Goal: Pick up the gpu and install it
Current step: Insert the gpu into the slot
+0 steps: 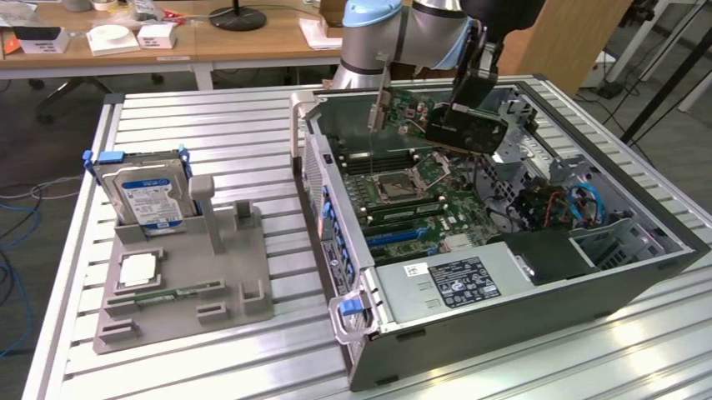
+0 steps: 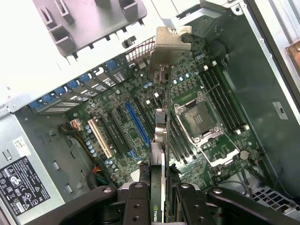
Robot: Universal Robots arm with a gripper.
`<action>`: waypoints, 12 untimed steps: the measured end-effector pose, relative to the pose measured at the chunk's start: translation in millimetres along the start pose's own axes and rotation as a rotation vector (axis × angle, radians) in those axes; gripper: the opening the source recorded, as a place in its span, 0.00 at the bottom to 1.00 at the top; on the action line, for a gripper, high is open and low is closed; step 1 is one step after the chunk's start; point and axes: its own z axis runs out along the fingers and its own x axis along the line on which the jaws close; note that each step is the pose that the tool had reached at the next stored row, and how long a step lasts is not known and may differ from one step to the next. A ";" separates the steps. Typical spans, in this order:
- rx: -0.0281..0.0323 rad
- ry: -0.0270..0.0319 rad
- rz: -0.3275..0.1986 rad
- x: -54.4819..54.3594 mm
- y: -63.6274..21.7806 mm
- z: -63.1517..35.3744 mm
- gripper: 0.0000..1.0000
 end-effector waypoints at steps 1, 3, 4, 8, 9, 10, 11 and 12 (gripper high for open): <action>0.0000 0.0001 -0.002 0.0 0.0 0.0 0.26; -0.0001 0.0002 -0.006 0.0 0.0 0.0 0.26; -0.0001 0.0003 -0.007 0.0 0.0 0.0 0.26; -0.0002 0.0004 -0.009 0.0 0.0 0.0 0.26; -0.0002 0.0004 -0.010 0.0 0.0 0.0 0.26; -0.0002 0.0004 -0.010 0.0 0.0 0.0 0.26; -0.0002 0.0004 -0.010 0.0 0.0 0.0 0.26; -0.0002 0.0004 -0.010 0.0 0.0 0.0 0.26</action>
